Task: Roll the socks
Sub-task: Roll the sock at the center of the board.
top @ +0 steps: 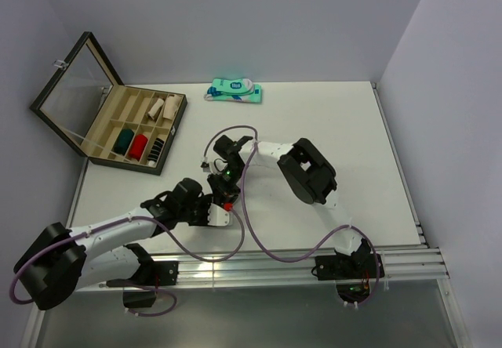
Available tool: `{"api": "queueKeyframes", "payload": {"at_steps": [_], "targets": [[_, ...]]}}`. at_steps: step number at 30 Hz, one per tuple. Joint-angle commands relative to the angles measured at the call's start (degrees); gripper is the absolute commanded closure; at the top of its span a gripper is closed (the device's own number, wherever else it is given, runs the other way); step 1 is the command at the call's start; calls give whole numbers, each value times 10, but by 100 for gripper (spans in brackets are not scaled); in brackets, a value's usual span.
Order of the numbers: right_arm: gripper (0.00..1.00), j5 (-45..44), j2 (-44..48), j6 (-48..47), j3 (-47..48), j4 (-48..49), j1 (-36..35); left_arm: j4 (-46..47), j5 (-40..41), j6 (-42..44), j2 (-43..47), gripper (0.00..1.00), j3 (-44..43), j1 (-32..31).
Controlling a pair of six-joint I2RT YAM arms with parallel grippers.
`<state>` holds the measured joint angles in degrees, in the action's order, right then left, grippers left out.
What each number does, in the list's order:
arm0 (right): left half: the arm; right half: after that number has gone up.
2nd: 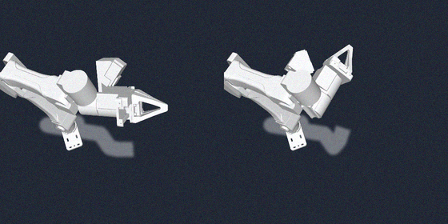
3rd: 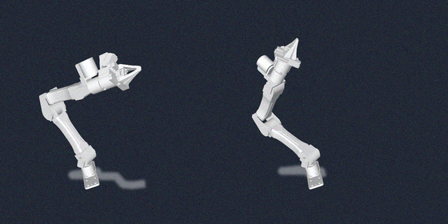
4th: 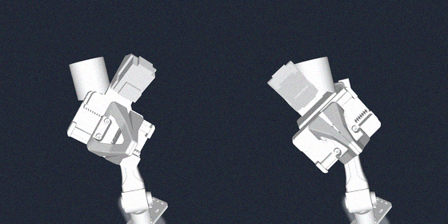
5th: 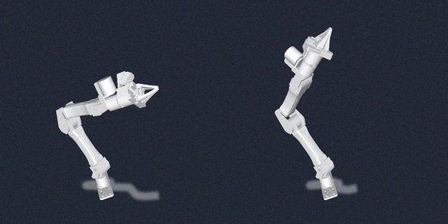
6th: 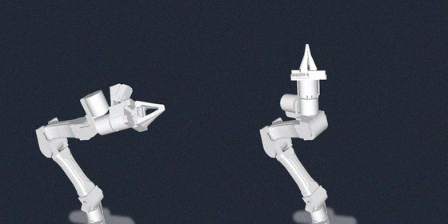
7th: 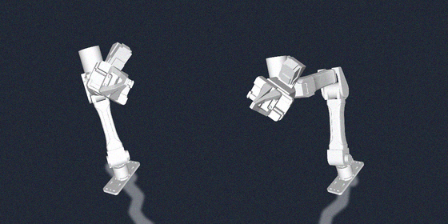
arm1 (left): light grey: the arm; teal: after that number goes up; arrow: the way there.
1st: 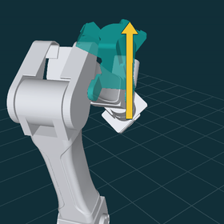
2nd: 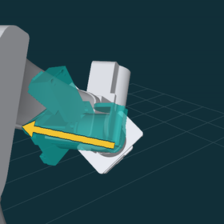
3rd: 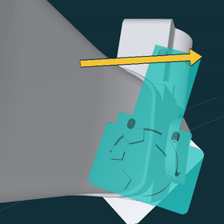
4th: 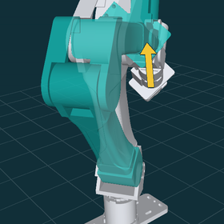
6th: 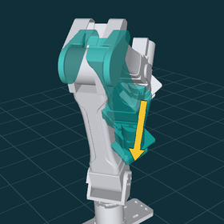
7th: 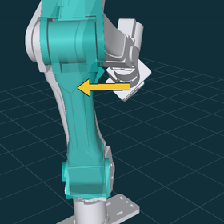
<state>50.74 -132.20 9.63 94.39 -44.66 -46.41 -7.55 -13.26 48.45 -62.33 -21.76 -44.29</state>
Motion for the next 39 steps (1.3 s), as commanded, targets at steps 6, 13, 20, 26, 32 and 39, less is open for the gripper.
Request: {"api": "queueKeyframes", "payload": {"at_steps": [6,13,20,26,32,39], "targets": [[76,-108,5,1,-53,47,-7,-60,-66,7,-76,69,-34,-3],[63,-158,61,50,-86,103,-3,-86,-102,9,-103,100,-53,-2],[55,-230,189,135,-221,219,54,-103,-162,25,-114,100,-73,27],[53,-281,319,178,-368,296,101,-112,-182,27,-135,100,-101,32],[52,-317,439,204,-460,331,133,-174,-225,25,-201,100,-180,32],[52,-360,562,185,-517,341,137,-314,-298,61,-318,100,-297,54]]}}
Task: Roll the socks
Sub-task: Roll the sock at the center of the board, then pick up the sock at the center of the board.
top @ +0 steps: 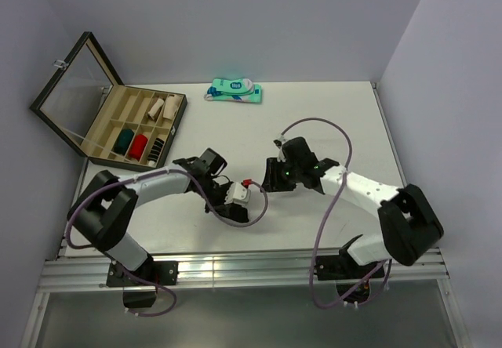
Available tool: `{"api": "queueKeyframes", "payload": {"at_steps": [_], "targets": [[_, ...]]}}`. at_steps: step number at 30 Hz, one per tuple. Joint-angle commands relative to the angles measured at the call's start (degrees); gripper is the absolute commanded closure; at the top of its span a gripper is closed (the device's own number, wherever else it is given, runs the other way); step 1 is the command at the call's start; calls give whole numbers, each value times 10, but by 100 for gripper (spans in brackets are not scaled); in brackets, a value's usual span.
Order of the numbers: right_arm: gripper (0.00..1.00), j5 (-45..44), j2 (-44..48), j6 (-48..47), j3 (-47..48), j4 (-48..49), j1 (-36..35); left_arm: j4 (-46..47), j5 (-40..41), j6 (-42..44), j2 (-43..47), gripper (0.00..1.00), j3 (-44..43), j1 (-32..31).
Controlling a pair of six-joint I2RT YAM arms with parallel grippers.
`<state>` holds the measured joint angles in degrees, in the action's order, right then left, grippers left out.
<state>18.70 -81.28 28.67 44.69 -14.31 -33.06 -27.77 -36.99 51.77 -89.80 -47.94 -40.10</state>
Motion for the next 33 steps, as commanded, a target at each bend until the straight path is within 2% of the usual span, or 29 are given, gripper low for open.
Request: {"api": "queueKeyframes", "payload": {"at_steps": [1,9,14,17,24,33], "targets": [[51,-43,67,-7,-27,45,4,-151,-69,37,-55,100,-47,16],[52,-84,201,-33,-96,109,-31,-314,-103,117,-193,100,-165,59],[51,-174,238,-65,-114,125,-155,-420,-111,161,-276,100,-235,85],[51,-186,237,-84,-122,140,-207,-442,-104,165,-309,100,-254,91],[48,-280,134,-142,-61,147,-330,-466,-93,158,-347,100,-285,92],[43,-297,-16,-191,20,129,-394,-468,-92,147,-360,100,-295,94]]}}
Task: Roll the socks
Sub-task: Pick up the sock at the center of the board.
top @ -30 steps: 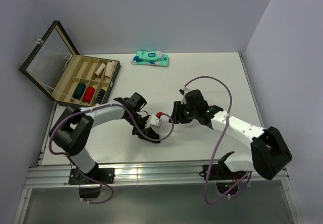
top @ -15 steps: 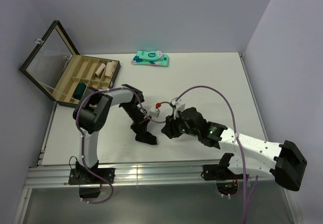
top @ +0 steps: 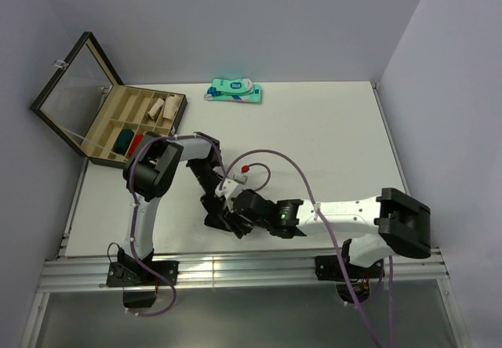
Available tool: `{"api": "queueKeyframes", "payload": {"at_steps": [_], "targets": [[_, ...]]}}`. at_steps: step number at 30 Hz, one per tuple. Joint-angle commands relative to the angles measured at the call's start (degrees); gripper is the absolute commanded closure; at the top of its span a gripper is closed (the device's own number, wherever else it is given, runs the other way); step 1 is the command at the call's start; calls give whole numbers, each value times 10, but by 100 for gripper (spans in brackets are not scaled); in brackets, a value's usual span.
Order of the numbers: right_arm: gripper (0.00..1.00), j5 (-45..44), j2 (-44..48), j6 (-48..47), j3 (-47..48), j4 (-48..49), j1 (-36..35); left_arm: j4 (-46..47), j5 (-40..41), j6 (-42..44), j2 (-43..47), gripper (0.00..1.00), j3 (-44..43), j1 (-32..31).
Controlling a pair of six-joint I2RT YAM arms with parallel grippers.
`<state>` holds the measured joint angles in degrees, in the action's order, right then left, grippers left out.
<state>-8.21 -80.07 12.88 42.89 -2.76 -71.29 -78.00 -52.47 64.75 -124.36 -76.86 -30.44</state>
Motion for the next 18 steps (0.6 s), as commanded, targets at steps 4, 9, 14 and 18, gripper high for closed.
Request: {"api": "queueKeyframes", "payload": {"at_steps": [4,9,14,18], "targets": [[41,-37,-84,-52,83,-4,-29,36,63,12,-20,100,-8,-2],[40,-57,-139,-71,116,-26,-42,26,63,11,-29,100,-18,-2],[41,-76,-175,-74,131,-41,-47,20,62,12,-32,100,-22,-3],[41,-88,-190,-72,134,-52,-52,5,61,20,-38,100,-32,-3]]}}
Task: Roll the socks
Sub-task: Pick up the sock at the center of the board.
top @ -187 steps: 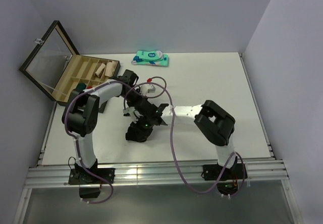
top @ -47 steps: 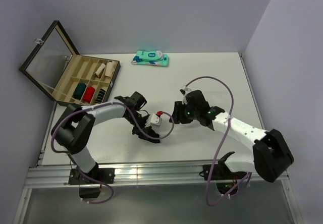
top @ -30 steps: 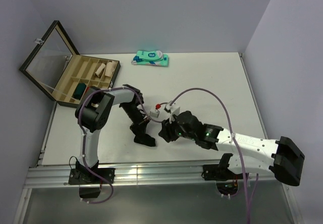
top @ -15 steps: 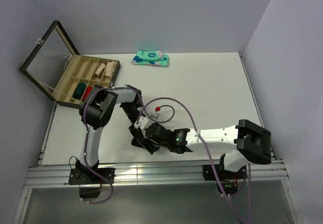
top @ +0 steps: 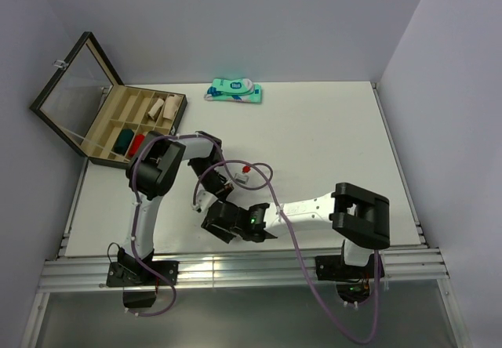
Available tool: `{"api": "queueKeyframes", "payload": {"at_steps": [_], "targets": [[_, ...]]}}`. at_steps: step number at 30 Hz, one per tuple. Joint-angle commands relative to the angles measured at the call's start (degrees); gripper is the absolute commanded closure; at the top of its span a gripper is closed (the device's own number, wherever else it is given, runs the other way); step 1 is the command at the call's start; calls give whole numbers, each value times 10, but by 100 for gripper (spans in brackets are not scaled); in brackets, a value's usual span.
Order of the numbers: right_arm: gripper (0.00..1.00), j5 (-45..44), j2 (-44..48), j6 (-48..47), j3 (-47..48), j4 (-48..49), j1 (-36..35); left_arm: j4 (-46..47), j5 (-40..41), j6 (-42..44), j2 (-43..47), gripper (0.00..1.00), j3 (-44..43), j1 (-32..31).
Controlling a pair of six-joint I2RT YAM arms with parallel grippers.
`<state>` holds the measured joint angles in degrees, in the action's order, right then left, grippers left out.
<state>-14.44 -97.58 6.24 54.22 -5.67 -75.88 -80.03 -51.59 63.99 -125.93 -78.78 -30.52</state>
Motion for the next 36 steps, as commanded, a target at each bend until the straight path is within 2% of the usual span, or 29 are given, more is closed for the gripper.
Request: {"api": "queueKeyframes", "payload": {"at_steps": [1,13,15,16,18,23,26,27,28,30,31,36], "targets": [[41,-31,-19,-4,23,-25,-6,22,50,29,-24,100,-15,-2],[50,-74,-69,6,28,-41,-14,15,43,20,-27,91,-20,-2],[56,-78,-74,7,28,-41,-14,15,41,18,-25,90,-19,-2],[65,-79,-80,10,27,-40,-14,15,40,16,-23,88,-19,-2],[75,-81,-84,14,27,-41,-15,15,40,12,-23,85,-19,-2],[91,-90,-96,20,29,-47,-15,25,34,-7,-9,77,-29,4],[100,-95,-102,28,33,-51,-14,62,24,-47,17,72,-40,24],[100,-94,-101,31,31,-49,-14,84,21,-66,33,72,-43,32],[100,-95,-102,35,30,-49,-15,129,20,-123,41,71,-45,49],[100,-99,-103,43,30,-50,-13,141,7,-140,52,69,-52,70],[100,-103,-104,47,31,-51,-14,158,11,-186,63,68,-56,89],[100,-95,-108,64,28,-48,-4,226,39,-233,105,67,-41,126]]}}
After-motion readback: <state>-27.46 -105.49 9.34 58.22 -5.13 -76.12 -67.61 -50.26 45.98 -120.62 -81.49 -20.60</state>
